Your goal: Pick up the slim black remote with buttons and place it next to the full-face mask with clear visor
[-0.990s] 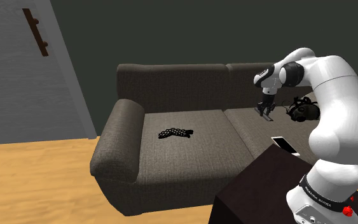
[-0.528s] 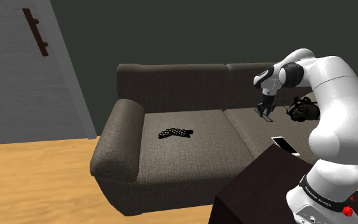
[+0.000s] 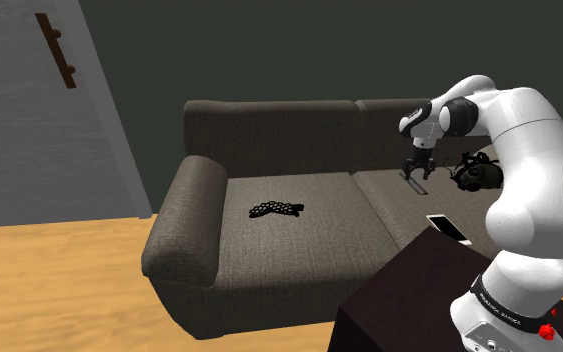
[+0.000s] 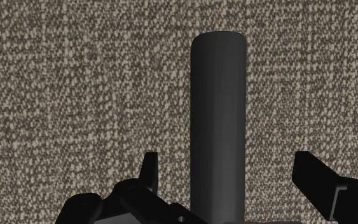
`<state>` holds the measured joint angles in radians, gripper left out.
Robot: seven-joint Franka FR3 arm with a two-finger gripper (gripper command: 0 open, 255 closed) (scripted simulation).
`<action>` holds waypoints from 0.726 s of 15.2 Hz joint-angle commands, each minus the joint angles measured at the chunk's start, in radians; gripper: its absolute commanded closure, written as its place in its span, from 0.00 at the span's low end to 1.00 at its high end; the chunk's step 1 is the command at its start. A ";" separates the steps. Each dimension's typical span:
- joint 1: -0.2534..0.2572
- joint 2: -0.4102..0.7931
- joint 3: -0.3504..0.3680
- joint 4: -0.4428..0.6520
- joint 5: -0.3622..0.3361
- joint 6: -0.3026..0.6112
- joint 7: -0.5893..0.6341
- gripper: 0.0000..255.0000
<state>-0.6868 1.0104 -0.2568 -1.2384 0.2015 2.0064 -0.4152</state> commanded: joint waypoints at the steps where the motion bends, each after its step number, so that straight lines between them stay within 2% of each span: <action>1: 0.002 -0.020 -0.003 0.014 -0.004 -0.034 0.004 0.00; 3: 0.001 -0.039 -0.007 0.043 -0.009 -0.081 0.007 0.00; 11: 0.001 -0.039 -0.007 0.043 -0.009 -0.080 0.007 0.00</action>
